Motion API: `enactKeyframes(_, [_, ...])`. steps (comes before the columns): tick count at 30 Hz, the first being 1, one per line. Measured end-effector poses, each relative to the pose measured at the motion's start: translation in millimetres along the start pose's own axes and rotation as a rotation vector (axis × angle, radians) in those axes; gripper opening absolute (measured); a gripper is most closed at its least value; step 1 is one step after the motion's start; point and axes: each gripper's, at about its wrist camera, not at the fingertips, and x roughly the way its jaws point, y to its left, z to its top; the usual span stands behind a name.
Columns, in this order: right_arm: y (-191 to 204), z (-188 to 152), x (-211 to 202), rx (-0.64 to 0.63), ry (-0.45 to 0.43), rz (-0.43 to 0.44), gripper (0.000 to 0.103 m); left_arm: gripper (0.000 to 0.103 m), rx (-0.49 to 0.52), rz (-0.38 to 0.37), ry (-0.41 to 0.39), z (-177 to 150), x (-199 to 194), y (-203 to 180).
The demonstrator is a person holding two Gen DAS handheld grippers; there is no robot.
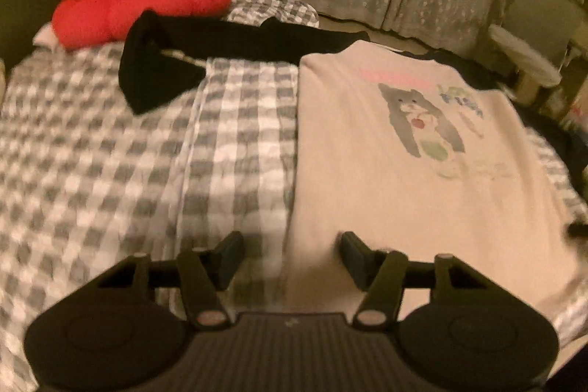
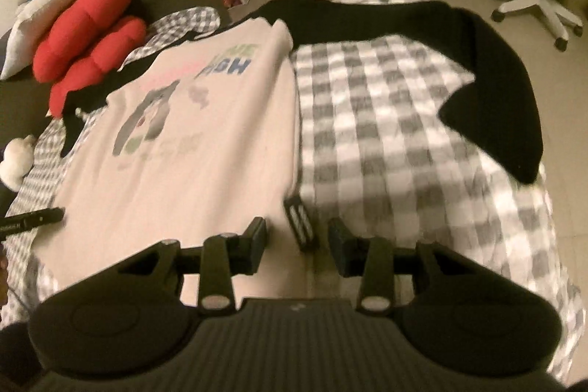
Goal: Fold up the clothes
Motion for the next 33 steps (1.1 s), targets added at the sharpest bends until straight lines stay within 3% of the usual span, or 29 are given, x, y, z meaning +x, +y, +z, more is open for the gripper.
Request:
enactKeyframes(4, [-7.7, -8.6, -9.6, 0.035, 0.031, 0.051, 0.039, 0.041, -0.09, -0.07, 0.017, -4.9, -5.7, 16.4])
enactKeyframes(9, [-17.1, -20.1, -15.0, 0.099, 0.067, 0.132, 0.025, 0.025, -0.138, -0.13, 0.037, -11.5, -9.8, 22.3])
enactKeyframes(11, [-19.7, -24.0, -15.6, 0.124, 0.072, 0.157, 0.019, 0.012, -0.137, -0.144, 0.038, -14.8, -11.9, 21.5])
enactKeyframes(13, [-21.9, -24.7, -18.0, 0.144, 0.069, 0.158, 0.011, 0.005, -0.134, -0.157, 0.039, -18.1, -14.3, 20.2])
enactKeyframes(20, [-25.2, -22.4, -60.2, 0.186, -0.021, 0.2, 0.009, 0.004, -0.154, -0.231, -0.009, -17.0, -52.1, 17.3])
enactKeyframes(26, [-21.3, -11.8, -110.6, 0.144, -0.113, 0.19, 0.009, 0.004, -0.115, -0.301, -0.017, -11.7, -81.4, 7.2])
enactKeyframes(33, [-24.3, -17.5, -101.9, 0.104, -0.033, 0.13, 0.009, 0.004, -0.002, -0.274, 0.078, -20.8, -73.0, 0.5])
